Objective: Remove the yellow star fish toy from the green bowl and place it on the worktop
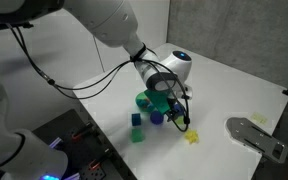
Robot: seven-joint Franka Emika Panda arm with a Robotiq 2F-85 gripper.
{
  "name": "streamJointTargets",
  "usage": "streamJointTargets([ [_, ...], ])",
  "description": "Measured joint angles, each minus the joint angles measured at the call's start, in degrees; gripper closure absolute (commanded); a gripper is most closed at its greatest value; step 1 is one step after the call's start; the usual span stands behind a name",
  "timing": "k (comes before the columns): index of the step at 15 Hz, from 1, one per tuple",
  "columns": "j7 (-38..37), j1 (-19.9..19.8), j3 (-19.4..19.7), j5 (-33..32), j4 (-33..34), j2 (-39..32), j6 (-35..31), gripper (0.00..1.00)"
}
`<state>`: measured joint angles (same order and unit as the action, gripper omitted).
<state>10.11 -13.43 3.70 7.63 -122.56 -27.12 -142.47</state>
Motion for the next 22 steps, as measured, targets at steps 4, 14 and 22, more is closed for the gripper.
streamJointTargets([
  [4, -2.41, 4.09, 0.10, -3.78, -3.20, 2.73, 0.74, 0.00],
  [14, -6.83, 10.49, -0.07, -7.14, -20.93, 23.50, -0.95, 0.00],
  [22, -7.63, 11.16, -1.15, -6.15, -21.19, 42.06, 12.22, 0.00],
])
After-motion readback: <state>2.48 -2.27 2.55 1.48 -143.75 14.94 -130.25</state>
